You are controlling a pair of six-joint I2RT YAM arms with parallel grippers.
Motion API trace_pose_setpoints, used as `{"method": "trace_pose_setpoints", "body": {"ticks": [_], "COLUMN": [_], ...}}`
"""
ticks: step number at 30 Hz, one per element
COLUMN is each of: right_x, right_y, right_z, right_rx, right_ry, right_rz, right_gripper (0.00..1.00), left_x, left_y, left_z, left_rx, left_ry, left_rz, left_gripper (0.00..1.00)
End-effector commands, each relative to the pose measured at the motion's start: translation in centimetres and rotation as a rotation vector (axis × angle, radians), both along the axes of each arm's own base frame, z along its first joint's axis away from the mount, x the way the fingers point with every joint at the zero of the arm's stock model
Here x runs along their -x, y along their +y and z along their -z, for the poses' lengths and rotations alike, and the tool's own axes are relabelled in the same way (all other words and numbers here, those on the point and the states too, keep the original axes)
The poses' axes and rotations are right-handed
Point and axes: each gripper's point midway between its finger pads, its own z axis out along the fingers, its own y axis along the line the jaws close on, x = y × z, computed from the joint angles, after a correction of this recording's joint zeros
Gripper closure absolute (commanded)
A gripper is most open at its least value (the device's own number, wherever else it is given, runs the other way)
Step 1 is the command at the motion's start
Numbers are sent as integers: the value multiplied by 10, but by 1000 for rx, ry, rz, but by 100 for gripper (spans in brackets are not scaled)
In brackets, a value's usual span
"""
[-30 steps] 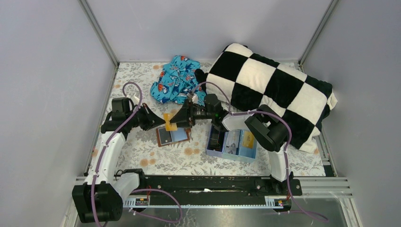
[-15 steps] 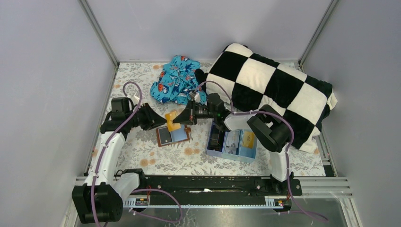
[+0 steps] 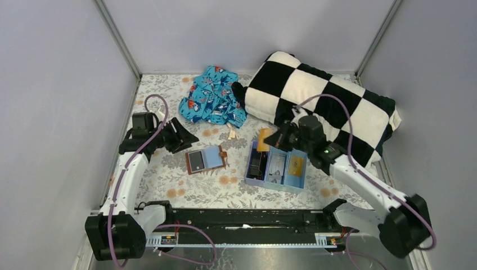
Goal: Take the credit cards out of the card holder
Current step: Place the credit card in the storage box.
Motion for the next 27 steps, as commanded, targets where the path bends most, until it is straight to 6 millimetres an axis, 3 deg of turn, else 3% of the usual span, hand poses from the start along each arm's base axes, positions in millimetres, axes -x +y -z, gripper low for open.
{"method": "trace_pose_setpoints", "body": {"ticks": [1,6,12,20,27], "right_x": [23,36,50,60,63], "right_y": [-91,-131,-155,-161,-160], "right_z": [59,74,90,102,82], "right_rx": [386,470,535,578,525], "right_ry": [101,155,203,235,197], "right_rz": [186,295,375,350,361], "right_gripper": [100,100,100,100,100], "left_x": [-12,-15,-22,-24,-26], "left_y": [2,1,-1,-2,-2], "left_z": [-11,-6,-7,3,7], "left_rx": [-18,-13,5,9,10], "left_ry": [-74,-66,-74,-48,-38], "left_rz": [13,21,22,31,33], "left_gripper": [46,46,46,46,46]}}
